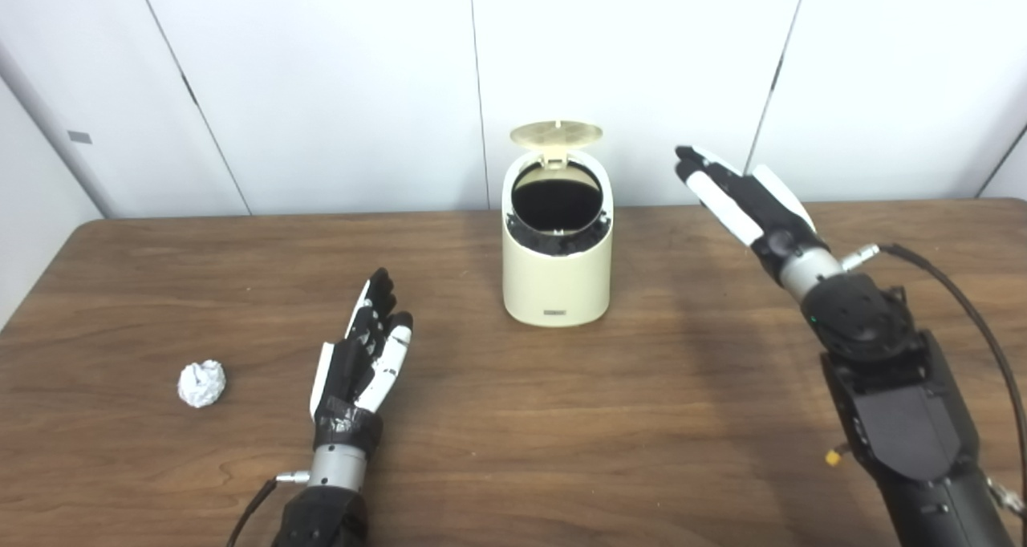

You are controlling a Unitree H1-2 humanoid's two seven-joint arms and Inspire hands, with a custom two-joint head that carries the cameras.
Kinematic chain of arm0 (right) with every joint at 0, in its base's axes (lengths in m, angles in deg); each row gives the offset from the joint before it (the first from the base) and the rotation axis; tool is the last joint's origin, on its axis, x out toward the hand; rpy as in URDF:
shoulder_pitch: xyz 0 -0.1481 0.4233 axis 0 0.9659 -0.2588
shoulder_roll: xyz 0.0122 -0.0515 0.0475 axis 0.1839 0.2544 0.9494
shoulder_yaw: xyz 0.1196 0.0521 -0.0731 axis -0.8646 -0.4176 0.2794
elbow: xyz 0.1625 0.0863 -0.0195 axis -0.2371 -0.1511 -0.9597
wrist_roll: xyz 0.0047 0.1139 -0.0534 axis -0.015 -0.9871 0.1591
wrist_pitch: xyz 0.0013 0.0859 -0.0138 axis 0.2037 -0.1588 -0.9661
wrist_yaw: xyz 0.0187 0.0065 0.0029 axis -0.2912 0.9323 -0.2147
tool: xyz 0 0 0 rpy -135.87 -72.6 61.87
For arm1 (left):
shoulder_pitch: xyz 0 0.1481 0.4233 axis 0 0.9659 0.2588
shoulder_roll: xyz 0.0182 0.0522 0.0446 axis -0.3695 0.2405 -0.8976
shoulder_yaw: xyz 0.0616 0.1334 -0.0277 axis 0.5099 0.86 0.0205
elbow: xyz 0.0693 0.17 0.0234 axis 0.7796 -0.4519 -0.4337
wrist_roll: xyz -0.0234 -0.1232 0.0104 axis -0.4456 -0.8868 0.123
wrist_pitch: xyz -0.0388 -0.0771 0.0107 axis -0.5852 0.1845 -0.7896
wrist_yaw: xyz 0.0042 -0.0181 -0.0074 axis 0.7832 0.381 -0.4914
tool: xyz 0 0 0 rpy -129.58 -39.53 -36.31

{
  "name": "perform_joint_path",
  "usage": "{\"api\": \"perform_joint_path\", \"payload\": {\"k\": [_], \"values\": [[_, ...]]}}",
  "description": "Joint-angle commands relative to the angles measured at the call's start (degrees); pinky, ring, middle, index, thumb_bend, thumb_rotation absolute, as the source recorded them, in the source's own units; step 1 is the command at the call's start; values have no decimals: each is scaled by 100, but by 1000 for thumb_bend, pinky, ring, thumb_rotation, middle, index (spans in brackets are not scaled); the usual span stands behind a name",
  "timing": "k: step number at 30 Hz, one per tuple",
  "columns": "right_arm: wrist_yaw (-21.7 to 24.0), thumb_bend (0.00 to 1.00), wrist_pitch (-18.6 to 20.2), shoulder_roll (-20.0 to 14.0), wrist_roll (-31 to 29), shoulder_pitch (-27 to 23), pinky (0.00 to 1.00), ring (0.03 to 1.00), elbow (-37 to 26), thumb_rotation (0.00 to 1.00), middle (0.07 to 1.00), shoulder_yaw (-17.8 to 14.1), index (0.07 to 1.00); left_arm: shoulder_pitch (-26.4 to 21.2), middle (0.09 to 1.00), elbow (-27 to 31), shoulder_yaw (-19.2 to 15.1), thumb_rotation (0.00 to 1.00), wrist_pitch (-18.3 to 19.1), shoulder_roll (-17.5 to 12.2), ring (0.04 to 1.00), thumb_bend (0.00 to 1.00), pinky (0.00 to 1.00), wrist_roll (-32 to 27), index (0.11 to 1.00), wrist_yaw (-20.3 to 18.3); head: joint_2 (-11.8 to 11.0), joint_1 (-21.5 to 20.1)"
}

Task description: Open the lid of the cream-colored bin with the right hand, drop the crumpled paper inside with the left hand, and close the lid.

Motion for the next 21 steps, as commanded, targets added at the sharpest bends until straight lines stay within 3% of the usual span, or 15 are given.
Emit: {"api": "perform_joint_path", "payload": {"k": [1, 5, 13, 21], "values": [[-71, 494, -43, 31, -224, -20, 945, 952, -332, 1000, 955, -150, 939, 219, 988, -253, -50, 455, -61, -60, 1000, 273, 1000, -67, 993, -59, 23, -15], [-203, 452, -262, 103, -389, 309, 944, 954, -361, 1000, 960, -275, 926, 221, 992, -209, -80, 479, -42, -47, 1000, 271, 1000, -230, 999, -94, 60, -25], [-366, 557, -662, 456, -1163, 798, 1000, 994, -287, 1000, 981, -737, 950, 229, 984, -179, -115, 544, -87, -48, 988, 251, 1000, -301, 996, -62, 157, -71], [-672, 566, -1061, 870, -1739, 1041, 1000, 999, -115, 1000, 992, -1062, 956, 201, 985, -185, -145, 589, -120, -62, 983, 280, 1000, -359, 994, -78, 238, -91]]}}
